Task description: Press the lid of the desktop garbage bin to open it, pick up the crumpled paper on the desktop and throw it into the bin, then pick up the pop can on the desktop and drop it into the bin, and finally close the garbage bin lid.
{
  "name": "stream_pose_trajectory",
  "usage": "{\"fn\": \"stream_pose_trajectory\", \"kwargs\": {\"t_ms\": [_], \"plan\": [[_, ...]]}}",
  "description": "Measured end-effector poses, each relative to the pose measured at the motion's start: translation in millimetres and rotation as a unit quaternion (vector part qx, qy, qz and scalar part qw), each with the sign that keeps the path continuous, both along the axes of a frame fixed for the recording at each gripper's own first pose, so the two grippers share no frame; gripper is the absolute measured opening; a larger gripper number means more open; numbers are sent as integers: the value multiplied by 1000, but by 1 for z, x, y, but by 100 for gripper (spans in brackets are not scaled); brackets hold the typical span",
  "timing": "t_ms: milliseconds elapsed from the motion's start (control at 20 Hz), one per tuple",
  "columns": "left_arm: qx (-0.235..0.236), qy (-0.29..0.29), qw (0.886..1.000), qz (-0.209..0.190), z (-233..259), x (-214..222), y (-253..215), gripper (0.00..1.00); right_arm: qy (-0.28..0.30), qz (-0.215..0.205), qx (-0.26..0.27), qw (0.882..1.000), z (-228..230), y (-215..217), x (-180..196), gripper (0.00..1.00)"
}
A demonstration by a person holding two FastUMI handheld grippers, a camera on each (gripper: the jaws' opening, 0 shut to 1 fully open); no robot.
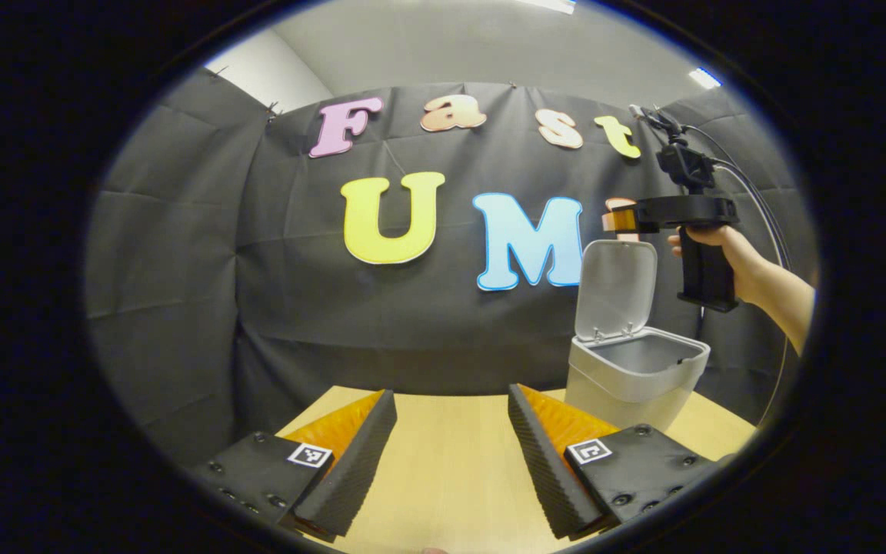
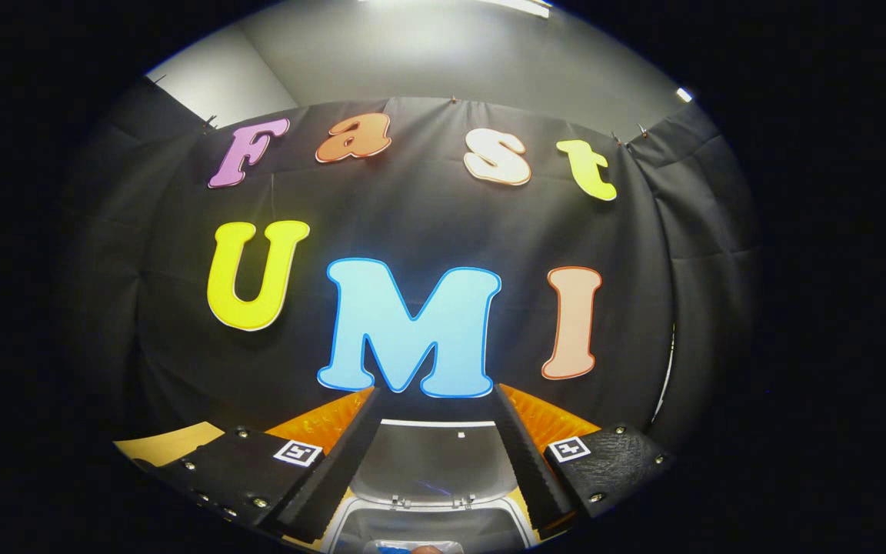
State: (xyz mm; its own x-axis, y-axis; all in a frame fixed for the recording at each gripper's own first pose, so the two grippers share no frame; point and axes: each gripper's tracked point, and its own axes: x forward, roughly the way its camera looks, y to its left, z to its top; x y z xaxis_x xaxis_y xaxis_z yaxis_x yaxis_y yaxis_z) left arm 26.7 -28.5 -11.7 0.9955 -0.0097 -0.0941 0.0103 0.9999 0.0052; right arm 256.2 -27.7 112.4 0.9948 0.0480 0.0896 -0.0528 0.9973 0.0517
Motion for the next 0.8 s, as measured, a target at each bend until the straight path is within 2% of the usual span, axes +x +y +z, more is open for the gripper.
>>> {"fn": "stream_pose_trajectory", "kwargs": {"t_ms": [50,100,150,450,650,800], "plan": [[1,-1,1000,2,1,0,3,89,2,-4,0,1000,0,-1,4,91],[0,-1,1000,1,2,1,4,89,5,-6,0,1000,-1,-2,9,92],[-1,-2,1000,0,2,2,5,95,10,-8,1,1000,-3,-3,13,92],[-4,-4,1000,-21,-3,15,22,98,58,-24,20,998,-18,-11,29,91],[0,-7,999,-34,-3,23,34,100,79,-17,47,996,-23,-9,24,92],[-5,-10,999,-30,-2,21,41,100,81,-16,46,996,-25,-11,12,92]]}}
